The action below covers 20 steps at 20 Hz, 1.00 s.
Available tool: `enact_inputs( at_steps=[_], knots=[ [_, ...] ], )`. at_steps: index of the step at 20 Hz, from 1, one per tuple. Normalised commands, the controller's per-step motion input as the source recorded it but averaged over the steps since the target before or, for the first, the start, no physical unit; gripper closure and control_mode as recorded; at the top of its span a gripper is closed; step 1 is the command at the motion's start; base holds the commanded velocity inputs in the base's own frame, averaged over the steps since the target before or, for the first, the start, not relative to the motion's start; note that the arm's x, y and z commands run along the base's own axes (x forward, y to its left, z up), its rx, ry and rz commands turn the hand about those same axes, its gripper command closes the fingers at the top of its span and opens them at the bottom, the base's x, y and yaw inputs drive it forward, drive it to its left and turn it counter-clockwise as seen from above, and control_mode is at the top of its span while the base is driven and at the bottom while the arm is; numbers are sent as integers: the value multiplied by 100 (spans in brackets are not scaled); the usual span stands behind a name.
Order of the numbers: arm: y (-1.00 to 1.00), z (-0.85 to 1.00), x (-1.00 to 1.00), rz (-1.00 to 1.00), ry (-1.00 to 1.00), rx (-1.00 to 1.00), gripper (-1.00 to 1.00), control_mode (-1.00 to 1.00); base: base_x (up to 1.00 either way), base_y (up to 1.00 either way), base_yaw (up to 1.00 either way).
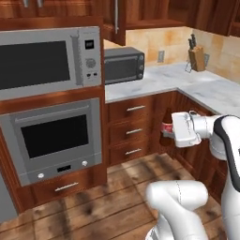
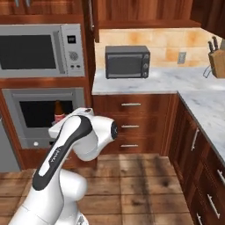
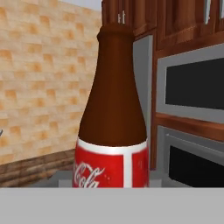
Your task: Pick the water bottle, water bottle, bottled drink from the counter and place them in the open cabinet.
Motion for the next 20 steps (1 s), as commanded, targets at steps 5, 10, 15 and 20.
enact_inputs(
  at_steps=[5, 10, 15, 20],
  knots=[
    [0, 0, 0, 0, 0, 0, 100, 100, 49, -60, 0],
    [0, 0, 0, 0, 0, 0, 100, 100, 59, -49, 6],
    [0, 0, 0, 0, 0, 0, 100, 100, 70, -39, 10],
    [0, 0, 0, 0, 0, 0, 100, 100, 74, -26, 15]
  ],
)
